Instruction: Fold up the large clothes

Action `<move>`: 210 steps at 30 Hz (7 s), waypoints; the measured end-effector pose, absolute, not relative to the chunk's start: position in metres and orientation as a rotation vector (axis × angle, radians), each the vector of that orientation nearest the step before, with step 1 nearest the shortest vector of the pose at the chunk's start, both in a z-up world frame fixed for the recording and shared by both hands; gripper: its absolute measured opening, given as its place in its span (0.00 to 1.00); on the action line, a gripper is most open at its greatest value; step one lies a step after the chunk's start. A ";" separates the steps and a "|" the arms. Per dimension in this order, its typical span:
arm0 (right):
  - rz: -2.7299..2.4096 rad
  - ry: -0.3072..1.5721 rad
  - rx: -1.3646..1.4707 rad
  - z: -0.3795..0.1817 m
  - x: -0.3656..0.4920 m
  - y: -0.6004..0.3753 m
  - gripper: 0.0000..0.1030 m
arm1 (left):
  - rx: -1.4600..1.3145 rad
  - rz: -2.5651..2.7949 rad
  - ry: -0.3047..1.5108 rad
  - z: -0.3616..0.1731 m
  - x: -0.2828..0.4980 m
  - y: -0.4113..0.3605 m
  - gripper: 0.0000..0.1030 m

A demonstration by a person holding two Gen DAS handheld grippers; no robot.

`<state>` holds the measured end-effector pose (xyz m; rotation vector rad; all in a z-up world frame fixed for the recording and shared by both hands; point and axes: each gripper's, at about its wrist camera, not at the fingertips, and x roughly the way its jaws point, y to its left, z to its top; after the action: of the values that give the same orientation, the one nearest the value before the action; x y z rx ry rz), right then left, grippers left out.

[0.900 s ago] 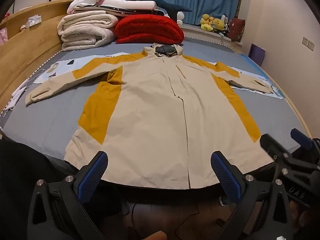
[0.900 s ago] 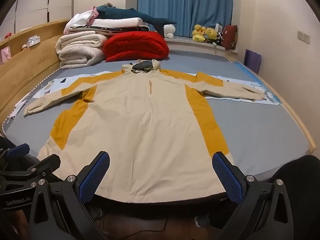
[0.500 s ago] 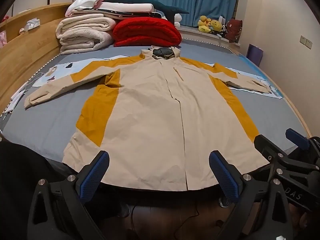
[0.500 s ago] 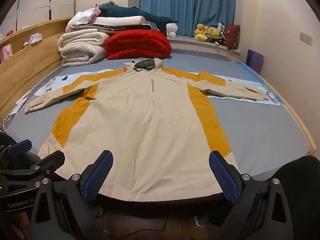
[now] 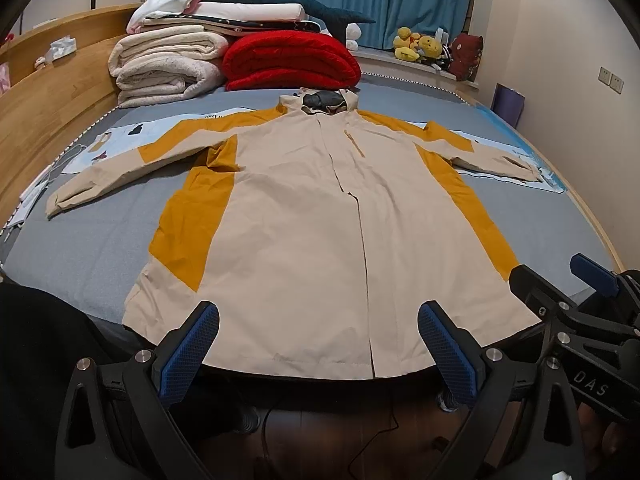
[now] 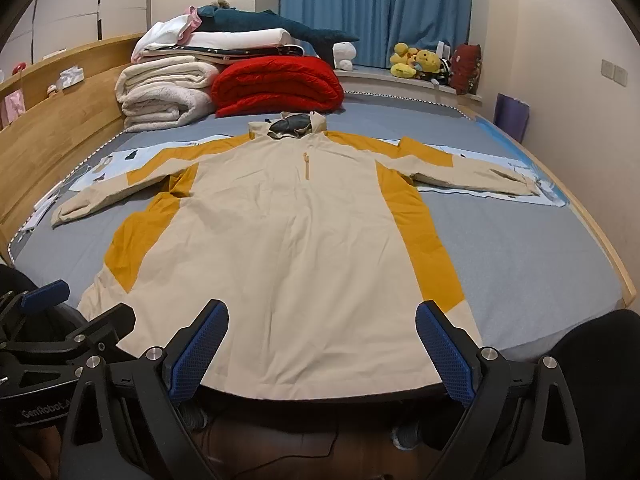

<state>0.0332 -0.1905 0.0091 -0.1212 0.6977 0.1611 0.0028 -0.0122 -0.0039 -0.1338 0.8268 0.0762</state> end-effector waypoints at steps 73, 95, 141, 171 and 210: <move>0.191 0.723 -0.034 0.018 0.047 -0.188 0.39 | -0.150 0.098 0.836 0.014 0.004 -0.011 0.40; 0.225 0.553 -0.026 0.095 0.159 -0.181 0.40 | -0.101 0.156 0.555 0.099 0.137 0.037 0.22; 0.335 0.672 -0.103 0.036 0.433 -0.093 0.68 | -0.773 1.126 0.859 -0.135 0.220 0.508 0.46; 0.322 0.898 -0.031 0.007 0.449 -0.110 0.23 | -0.385 0.493 0.560 0.057 0.309 0.265 0.00; 0.550 1.017 -0.018 -0.058 0.438 -0.052 0.38 | -0.734 0.136 1.306 -0.150 0.406 0.186 0.38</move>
<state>0.4377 -0.0522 -0.0577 -0.0179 1.0166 0.5502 0.4059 0.1864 -0.1496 -0.7342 1.3058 0.1364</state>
